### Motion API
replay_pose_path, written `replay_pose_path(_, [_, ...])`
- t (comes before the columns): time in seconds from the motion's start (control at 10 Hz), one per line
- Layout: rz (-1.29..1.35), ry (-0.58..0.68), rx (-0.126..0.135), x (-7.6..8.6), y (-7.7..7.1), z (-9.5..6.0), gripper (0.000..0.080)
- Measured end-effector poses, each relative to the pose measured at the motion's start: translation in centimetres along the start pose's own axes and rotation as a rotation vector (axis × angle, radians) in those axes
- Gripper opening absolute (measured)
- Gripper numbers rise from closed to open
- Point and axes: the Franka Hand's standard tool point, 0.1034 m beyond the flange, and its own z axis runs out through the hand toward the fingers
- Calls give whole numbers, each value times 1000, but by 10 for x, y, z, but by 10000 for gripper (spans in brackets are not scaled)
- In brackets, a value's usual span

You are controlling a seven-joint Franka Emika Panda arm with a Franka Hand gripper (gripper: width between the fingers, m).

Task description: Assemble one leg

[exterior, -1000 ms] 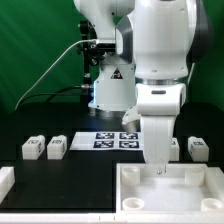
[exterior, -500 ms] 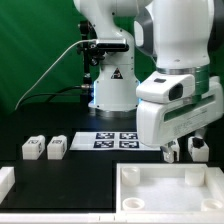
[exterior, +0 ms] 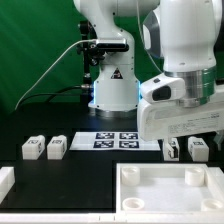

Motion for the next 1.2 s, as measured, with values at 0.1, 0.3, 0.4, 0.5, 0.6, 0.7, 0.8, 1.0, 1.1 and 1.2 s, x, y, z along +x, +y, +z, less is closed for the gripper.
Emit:
replay_pose_path(0.1, [-1,-25,0,-4,-2,-1,649])
replay_pose_path(0.3, [25,-92,4,-13,-5,1,649])
replay_pose_path(0.4, [23,-201,2,-19,-9,1,649])
replay_pose_path(0.5, [28,-309,4,-21,-9,3,649])
replay_pose_path(0.6, [33,-409,6,-20,-8,3,649])
replay_pose_path(0.7, [34,-477,11,-15,-9,3,649])
replay_pose_path(0.8, [36,-537,13,-16,-10,4,649])
replay_pose_path(1.0, [37,-744,19,-25,-9,4,649])
replay_pose_path(1.1, [40,-744,21,-21,-10,8,649])
replay_pose_path(1.2, [72,-759,3,-29,-15,11,649])
